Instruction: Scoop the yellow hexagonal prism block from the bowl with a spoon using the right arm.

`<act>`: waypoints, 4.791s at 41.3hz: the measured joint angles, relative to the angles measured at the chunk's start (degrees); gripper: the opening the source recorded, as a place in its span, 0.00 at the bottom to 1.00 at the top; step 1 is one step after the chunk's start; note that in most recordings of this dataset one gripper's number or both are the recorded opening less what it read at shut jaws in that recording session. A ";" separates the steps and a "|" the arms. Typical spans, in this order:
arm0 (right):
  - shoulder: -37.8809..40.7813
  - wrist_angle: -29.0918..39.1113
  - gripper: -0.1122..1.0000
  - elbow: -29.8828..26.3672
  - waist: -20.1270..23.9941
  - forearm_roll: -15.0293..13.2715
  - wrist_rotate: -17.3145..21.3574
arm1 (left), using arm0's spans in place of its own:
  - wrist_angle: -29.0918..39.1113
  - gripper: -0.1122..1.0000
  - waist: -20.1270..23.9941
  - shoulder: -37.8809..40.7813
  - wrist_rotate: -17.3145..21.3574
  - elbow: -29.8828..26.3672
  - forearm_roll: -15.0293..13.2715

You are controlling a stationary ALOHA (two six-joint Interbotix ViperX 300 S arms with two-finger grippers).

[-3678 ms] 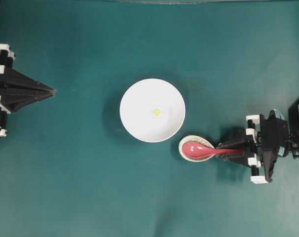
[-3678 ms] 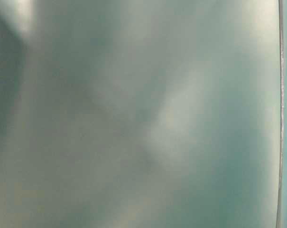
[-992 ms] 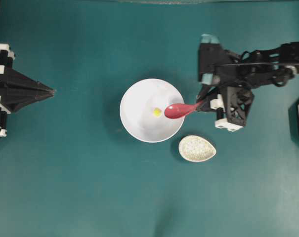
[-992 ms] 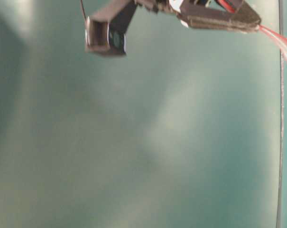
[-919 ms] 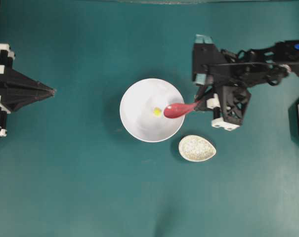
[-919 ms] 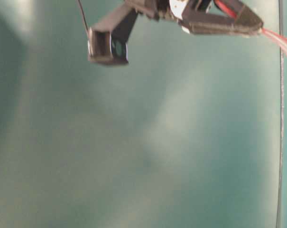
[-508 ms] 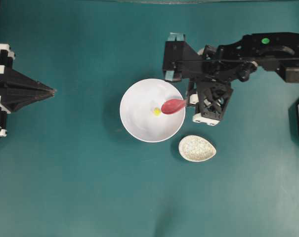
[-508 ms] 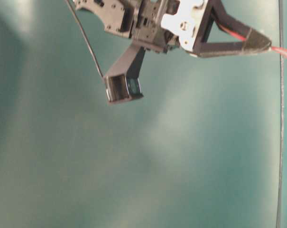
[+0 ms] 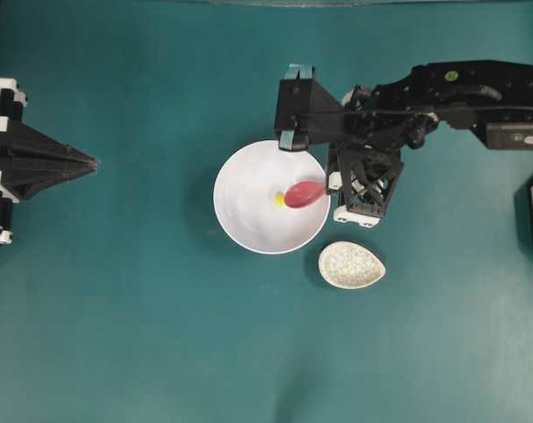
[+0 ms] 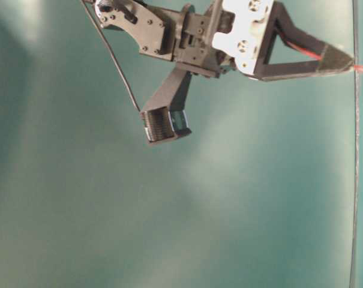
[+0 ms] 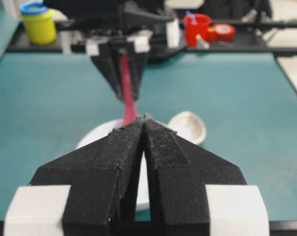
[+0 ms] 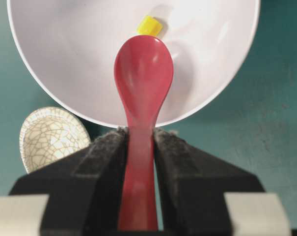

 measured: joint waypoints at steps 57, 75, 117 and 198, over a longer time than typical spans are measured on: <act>5.63 -18.37 0.32 0.00 1.49 -0.97 -0.70 | -0.09 0.10 0.00 0.00 0.00 0.00 -0.09; 5.63 -20.21 0.33 0.00 1.49 -1.32 -0.70 | -0.09 0.10 0.00 0.00 0.00 0.00 0.00; -3.52 -21.62 0.32 5.80 1.67 -0.88 0.09 | -0.09 0.10 0.00 0.00 0.00 0.00 0.00; 7.82 16.96 0.32 -12.74 3.08 -5.27 9.84 | -0.09 0.10 0.00 0.09 0.09 0.00 0.00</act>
